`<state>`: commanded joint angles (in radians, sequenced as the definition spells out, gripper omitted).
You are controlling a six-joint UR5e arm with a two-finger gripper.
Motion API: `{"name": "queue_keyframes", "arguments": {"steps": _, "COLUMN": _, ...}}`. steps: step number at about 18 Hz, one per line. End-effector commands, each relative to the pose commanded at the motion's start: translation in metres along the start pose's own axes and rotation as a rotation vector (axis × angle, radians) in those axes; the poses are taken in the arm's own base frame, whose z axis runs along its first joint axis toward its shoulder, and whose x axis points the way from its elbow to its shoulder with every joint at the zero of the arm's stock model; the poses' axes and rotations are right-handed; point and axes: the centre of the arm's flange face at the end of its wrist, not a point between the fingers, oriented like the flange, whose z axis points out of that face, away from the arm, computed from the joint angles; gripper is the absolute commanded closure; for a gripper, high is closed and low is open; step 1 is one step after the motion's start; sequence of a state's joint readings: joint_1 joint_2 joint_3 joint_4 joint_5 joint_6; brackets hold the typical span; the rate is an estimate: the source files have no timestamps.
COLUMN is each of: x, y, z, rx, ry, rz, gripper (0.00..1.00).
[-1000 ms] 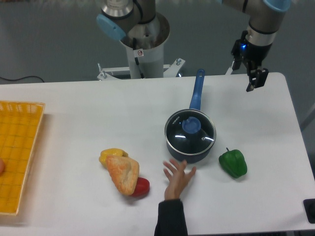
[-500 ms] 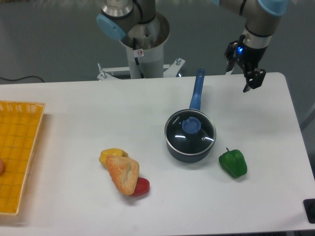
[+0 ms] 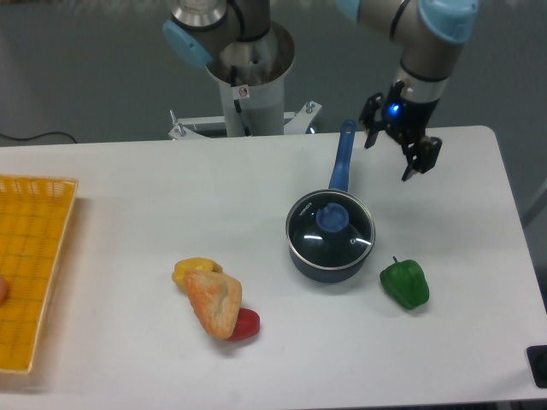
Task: Open the lid
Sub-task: 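Move the gripper over the saucepan and lower it toward the blue lid knob, then close the gripper on the blue knob of the glass lid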
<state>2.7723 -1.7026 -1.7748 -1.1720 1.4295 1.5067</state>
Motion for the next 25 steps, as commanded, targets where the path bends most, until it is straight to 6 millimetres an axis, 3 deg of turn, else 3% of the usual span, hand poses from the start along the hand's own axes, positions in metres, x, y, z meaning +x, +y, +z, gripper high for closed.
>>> {"name": "queue_keyframes", "arguments": {"steps": 4, "x": 0.007, "y": -0.036, "z": 0.02, "rx": -0.033, "ry": 0.009, "rz": -0.038, "gripper": 0.0}}
{"name": "queue_keyframes", "arguments": {"steps": 9, "x": 0.017, "y": -0.097, "z": 0.056, "rx": -0.254, "ry": 0.006, "rz": 0.119, "gripper": 0.0}}
{"name": "queue_keyframes", "arguments": {"steps": 11, "x": 0.018, "y": -0.119, "z": 0.054, "rx": -0.245, "ry": -0.008, "rz": 0.155, "gripper": 0.0}}
{"name": "queue_keyframes", "arguments": {"steps": 19, "x": 0.016, "y": -0.129, "z": 0.053, "rx": -0.211, "ry": 0.002, "rz": 0.195, "gripper": 0.0}}
{"name": "queue_keyframes", "arguments": {"steps": 25, "x": 0.014, "y": -0.112, "z": 0.064, "rx": -0.196, "ry": 0.028, "rz": 0.175, "gripper": 0.0}}
